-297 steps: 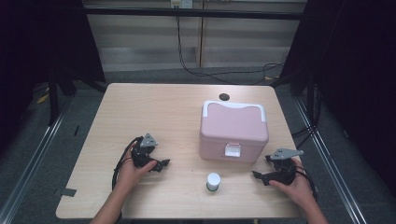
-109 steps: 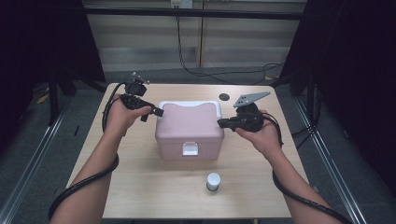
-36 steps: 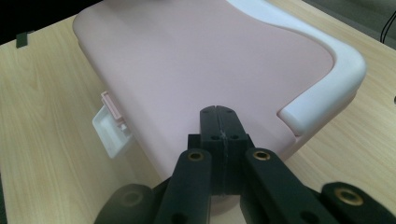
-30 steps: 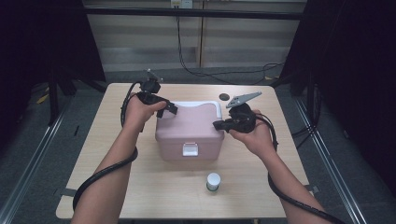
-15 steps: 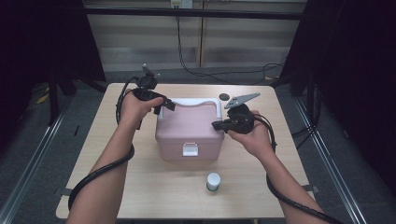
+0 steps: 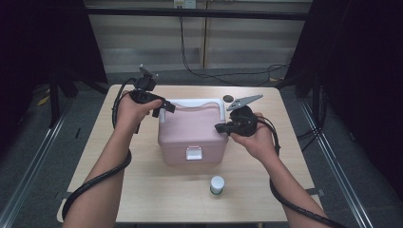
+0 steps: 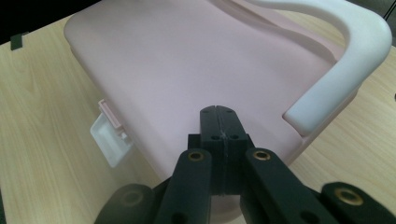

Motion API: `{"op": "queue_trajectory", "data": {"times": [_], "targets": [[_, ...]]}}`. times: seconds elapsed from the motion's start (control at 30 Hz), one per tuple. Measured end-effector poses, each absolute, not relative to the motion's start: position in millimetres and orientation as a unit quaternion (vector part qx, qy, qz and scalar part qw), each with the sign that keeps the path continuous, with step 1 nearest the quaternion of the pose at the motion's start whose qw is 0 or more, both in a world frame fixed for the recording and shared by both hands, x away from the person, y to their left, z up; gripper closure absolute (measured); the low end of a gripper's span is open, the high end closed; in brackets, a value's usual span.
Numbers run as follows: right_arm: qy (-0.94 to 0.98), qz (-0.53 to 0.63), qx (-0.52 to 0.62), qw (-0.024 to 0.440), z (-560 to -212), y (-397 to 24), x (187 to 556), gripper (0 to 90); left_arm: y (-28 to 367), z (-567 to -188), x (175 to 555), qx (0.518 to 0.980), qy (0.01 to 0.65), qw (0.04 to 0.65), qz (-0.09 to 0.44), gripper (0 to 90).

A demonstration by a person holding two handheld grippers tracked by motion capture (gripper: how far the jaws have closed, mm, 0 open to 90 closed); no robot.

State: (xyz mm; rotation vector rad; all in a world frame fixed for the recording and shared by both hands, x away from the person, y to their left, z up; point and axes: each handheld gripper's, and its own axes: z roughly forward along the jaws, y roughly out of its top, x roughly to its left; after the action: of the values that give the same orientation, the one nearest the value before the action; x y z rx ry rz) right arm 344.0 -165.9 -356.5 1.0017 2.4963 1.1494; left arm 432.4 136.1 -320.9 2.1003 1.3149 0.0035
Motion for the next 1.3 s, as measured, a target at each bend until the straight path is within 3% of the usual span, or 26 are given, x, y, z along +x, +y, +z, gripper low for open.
{"op": "queue_trajectory", "data": {"times": [0.73,1.03,1.3], "targets": [[0.85,0.375,0.349,0.122,-354.2,-159.0,342.3,90.0,137.2,-311.4,409.2,0.831,0.459,0.315,0.018,37.7],[0.851,0.373,0.347,0.124,-353.8,-158.5,342.3,90.0,133.4,-312.6,409.8,0.839,0.457,0.292,0.045,49.4],[0.848,0.379,0.352,0.116,-354.6,-160.2,343.2,90.0,128.9,-313.0,411.3,0.845,0.457,0.27,0.061,52.8]]}}
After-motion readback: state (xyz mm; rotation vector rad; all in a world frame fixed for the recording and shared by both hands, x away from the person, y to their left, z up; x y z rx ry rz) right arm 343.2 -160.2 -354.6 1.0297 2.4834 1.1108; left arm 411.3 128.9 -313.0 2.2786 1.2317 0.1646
